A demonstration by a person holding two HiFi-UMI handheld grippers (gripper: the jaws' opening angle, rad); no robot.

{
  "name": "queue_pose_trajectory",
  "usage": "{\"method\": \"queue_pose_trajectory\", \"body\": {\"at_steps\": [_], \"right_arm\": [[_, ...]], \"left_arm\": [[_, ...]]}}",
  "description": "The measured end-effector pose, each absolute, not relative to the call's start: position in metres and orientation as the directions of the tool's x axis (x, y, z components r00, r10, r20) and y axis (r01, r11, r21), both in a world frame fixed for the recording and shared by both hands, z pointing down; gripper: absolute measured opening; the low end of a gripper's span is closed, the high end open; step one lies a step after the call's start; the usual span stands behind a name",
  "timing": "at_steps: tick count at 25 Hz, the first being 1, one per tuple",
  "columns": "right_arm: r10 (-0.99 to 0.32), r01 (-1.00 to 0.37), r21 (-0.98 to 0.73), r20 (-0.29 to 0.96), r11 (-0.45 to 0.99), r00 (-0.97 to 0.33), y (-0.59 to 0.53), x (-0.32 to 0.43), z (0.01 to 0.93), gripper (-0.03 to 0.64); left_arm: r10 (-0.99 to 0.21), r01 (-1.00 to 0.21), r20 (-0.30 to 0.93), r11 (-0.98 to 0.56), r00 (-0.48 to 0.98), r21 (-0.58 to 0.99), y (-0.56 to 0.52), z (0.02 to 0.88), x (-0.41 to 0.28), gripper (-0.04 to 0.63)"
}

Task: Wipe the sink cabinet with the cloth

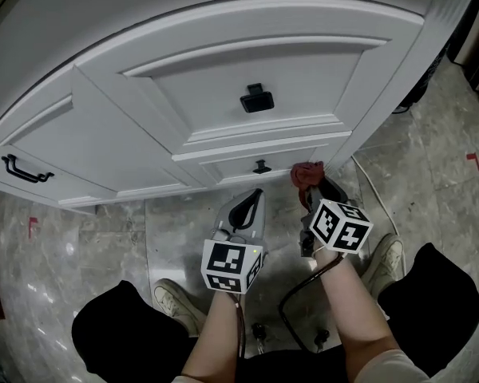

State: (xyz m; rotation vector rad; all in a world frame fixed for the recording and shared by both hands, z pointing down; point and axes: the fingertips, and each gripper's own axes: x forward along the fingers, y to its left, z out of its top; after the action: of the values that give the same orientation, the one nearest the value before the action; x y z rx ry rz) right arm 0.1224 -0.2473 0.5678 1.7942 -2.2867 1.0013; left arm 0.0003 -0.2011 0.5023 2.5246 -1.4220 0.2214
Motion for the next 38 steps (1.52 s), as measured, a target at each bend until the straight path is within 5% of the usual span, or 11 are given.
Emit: {"method": "queue_pose_trajectory", "body": {"at_steps": [10,21,38], "right_arm": [[-0.864,-0.928,-0.343,0.411,0.148,-0.290,-0.228,0.119,0.540,0.087],[-0.957,-0.956,-0.106,0.063,0.275,-0.283,-0.181,0.098,0.359,0.089],[-0.932,-0.929,-0.113,0.053,0.352,-0.359,-0.011,0.103,0.328,0.090]], "left_arm": [[-0.835,-0.857,0.196,-0.487,0.514,0.169,-0.200,0.482,-0.001,0.000],[-0.889,-0.882,-0.083,-0.458,0.451,0.112,-0.149,0.337,-0.030,0.000],[-0.914,-0.911,-0.151,-0.395,0.377,0.115,0.023,0.285,-0.032,0.000]]}}
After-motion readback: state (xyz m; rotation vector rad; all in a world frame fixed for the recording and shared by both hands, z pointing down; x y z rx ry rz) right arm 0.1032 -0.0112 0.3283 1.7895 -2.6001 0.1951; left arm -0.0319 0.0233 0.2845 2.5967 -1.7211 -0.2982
